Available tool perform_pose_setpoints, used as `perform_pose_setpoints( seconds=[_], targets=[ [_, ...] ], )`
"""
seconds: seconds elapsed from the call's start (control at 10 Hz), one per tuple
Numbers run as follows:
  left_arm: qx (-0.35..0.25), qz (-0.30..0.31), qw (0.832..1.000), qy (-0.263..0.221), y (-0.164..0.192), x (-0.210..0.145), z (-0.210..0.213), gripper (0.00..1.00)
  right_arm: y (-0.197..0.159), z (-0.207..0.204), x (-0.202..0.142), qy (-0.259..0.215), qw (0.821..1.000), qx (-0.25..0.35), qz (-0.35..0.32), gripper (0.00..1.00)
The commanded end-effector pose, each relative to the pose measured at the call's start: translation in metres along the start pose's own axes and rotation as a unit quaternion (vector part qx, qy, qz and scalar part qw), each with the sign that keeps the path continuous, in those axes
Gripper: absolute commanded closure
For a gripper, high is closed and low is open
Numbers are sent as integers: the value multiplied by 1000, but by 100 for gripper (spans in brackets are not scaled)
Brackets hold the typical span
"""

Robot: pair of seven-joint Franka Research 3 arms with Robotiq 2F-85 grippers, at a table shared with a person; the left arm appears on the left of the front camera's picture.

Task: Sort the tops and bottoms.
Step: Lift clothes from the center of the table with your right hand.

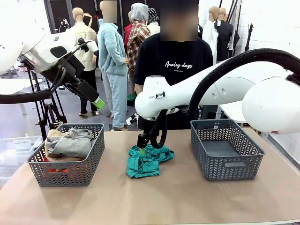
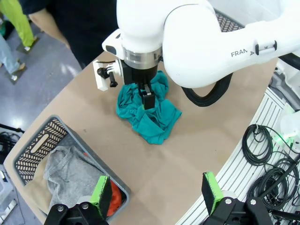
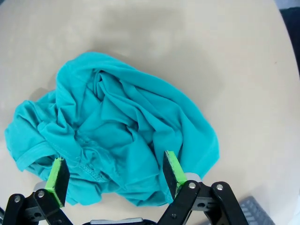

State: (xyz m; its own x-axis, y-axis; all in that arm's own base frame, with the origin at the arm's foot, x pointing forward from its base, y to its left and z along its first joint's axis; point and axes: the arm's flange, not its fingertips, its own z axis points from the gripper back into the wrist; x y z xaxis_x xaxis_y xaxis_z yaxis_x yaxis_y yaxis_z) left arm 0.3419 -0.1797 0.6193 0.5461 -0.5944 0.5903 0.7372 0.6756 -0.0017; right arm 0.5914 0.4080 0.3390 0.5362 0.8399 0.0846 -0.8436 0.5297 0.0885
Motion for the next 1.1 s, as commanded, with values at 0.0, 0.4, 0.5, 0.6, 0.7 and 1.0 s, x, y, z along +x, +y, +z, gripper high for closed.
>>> perform_pose_setpoints(
  seconds=[0.0,0.4,0.5,0.6,0.7,1.0],
  targets=[
    [0,3,1000,-2,1,-1,1,0,-3,0,7,21,1000,-4,-6,0],
    [0,3,1000,-2,1,-1,1,0,-3,-10,9,39,999,0,-2,65],
    [0,3,1000,-2,1,-1,1,0,-2,-10,9,40,999,0,0,83],
    [0,3,1000,-2,1,-1,1,0,-2,-8,8,39,999,-3,-1,100],
    [0,3,1000,-2,1,-1,1,0,-1,-6,7,39,999,-4,-2,100],
    [0,3,1000,-2,1,-1,1,0,-1,-7,8,34,999,21,-5,100]
  ],
)
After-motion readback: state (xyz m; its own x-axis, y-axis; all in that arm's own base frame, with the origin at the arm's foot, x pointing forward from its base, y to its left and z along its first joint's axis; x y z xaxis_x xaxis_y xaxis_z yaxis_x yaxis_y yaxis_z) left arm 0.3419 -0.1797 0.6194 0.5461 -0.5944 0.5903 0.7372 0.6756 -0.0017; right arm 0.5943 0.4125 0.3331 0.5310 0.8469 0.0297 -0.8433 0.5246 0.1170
